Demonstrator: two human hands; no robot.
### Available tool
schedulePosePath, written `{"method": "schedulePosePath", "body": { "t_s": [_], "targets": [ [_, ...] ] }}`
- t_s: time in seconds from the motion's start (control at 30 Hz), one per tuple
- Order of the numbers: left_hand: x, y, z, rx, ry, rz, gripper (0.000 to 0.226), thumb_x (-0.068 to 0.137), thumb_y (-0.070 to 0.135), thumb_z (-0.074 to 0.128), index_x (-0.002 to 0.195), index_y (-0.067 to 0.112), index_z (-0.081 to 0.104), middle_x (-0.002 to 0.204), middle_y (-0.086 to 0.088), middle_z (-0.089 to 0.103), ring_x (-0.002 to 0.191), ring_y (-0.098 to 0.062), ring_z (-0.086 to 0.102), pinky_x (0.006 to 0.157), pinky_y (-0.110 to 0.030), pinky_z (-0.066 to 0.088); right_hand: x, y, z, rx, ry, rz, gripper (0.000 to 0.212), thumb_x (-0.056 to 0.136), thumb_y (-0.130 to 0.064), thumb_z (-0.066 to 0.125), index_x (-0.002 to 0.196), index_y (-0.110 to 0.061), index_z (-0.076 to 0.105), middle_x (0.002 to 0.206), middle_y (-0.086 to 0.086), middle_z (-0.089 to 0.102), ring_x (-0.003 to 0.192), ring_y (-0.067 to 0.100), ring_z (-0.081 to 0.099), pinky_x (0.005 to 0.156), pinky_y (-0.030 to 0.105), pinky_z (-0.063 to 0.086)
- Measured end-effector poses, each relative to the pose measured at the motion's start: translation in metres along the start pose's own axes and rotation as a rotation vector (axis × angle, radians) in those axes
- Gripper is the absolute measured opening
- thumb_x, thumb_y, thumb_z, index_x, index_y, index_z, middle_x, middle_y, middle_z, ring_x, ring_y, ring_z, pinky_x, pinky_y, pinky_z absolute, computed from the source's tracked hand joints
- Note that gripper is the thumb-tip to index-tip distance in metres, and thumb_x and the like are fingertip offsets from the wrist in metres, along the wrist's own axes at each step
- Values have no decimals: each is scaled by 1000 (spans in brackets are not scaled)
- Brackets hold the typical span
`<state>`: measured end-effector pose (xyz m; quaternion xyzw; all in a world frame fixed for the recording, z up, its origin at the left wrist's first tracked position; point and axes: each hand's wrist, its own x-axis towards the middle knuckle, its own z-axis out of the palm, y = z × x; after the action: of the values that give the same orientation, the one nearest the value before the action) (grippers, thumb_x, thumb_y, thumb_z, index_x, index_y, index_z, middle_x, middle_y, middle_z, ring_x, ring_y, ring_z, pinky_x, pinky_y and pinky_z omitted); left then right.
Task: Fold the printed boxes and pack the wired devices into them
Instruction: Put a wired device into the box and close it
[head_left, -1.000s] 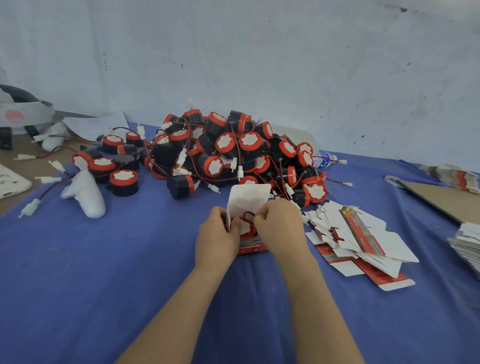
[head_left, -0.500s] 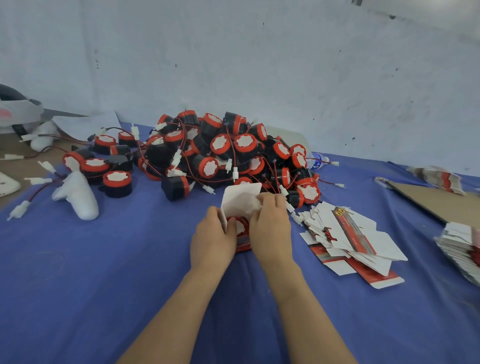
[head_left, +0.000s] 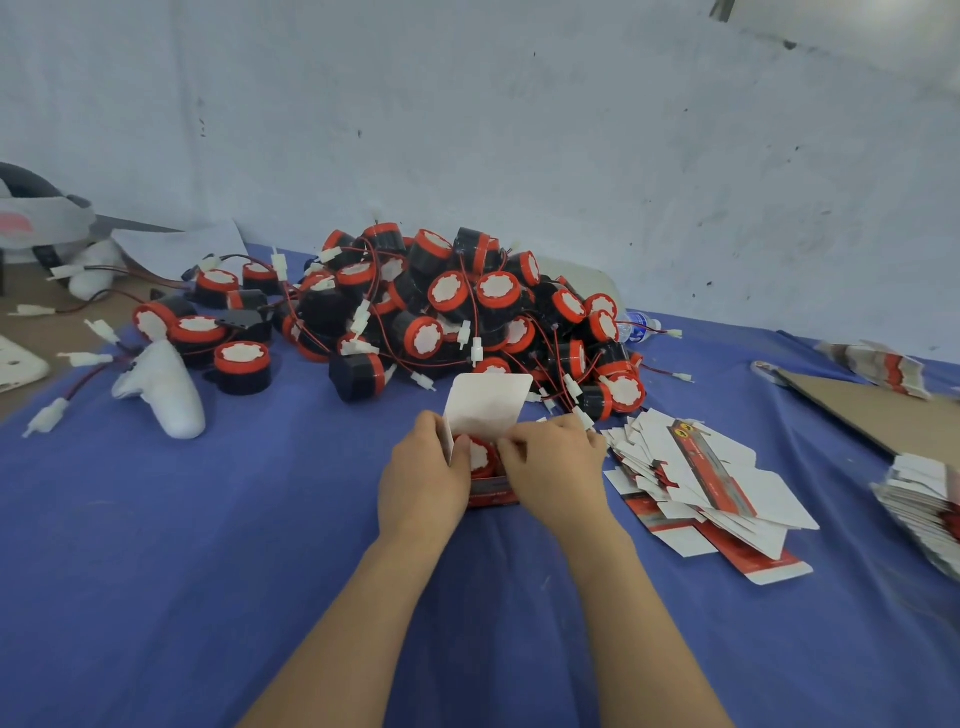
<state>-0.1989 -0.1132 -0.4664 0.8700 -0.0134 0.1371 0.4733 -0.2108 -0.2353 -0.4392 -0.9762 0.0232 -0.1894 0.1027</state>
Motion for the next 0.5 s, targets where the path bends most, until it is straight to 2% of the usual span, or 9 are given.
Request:
{"method": "schedulePosePath", "body": {
  "t_s": [0.03, 0.1, 0.2, 0.27, 0.33, 0.37, 0.43, 0.47, 0.5],
  "targets": [
    [0, 0, 0, 5, 1, -2, 17, 97, 31, 50, 93, 15, 46, 88, 2, 59, 78, -17, 58, 55, -26, 41, 0, 2, -1, 45, -5, 1, 34, 99, -38, 41, 80, -24, 66, 76, -6, 59, 102, 16, 38, 80, 31, 14],
    [0, 0, -1, 7, 0, -1, 16, 98, 32, 50, 95, 16, 46, 90, 2, 60, 81, -17, 59, 55, -25, 42, -2, 3, -3, 87, -21, -10, 31, 97, -44, 45, 89, -28, 70, 80, -7, 60, 101, 15, 34, 78, 30, 10],
    [-1, 1, -1, -15, 4, 12, 16, 97, 31, 50, 98, 15, 48, 90, 0, 61, 81, -18, 60, 61, -31, 48, -3, 1, -1, 66, -29, 19, 23, 97, -36, 49, 104, -27, 69, 100, -4, 64, 114, 18, 36, 73, 28, 7],
    [-2, 2, -1, -20, 5, 22, 17, 97, 30, 51, 99, 13, 49, 90, 0, 62, 82, -18, 60, 64, -35, 51, -3, -2, 5, 65, 14, 83, 20, 97, -29, 50, 105, -24, 67, 112, -3, 56, 118, 21, 35, 77, 29, 11],
    [-1, 1, -1, -21, -1, 28, 17, 97, 29, 51, 100, 13, 49, 91, -1, 62, 82, -18, 60, 64, -34, 51, -2, -2, 7, 96, 82, 190, 19, 94, -25, 55, 110, -22, 63, 122, 1, 42, 119, 26, 34, 87, 31, 21],
    [-2, 0, -1, -28, -8, 34, 16, 97, 28, 52, 99, 13, 50, 92, -2, 62, 83, -17, 59, 64, -34, 51, -1, 0, 7, 166, 106, 258, 26, 92, -24, 58, 117, -20, 57, 126, 4, 38, 119, 28, 34, 90, 32, 26],
    [-1, -2, 1, -43, 0, 49, 15, 95, 27, 54, 97, 13, 51, 94, -1, 61, 88, -19, 58, 68, -35, 51, 1, 8, 6, 494, 80, 397, 49, 87, -20, 66, 129, -15, 41, 128, 9, 40, 117, 28, 41, 89, 31, 37],
    [-1, -3, 2, -18, 27, 65, 15, 93, 28, 57, 96, 14, 52, 96, 1, 57, 93, -20, 55, 71, -33, 48, 1, 11, 5, 692, 52, 461, 55, 85, -17, 68, 130, -13, 36, 121, 8, 46, 108, 25, 48, 80, 28, 43],
    [0, -3, 2, 32, 63, 81, 17, 92, 30, 59, 99, 16, 53, 101, 3, 51, 96, -20, 51, 75, -31, 45, 1, 11, 5, 860, 31, 507, 52, 84, -14, 68, 125, -14, 36, 108, 4, 53, 93, 19, 54, 67, 24, 44]
  ]
}}
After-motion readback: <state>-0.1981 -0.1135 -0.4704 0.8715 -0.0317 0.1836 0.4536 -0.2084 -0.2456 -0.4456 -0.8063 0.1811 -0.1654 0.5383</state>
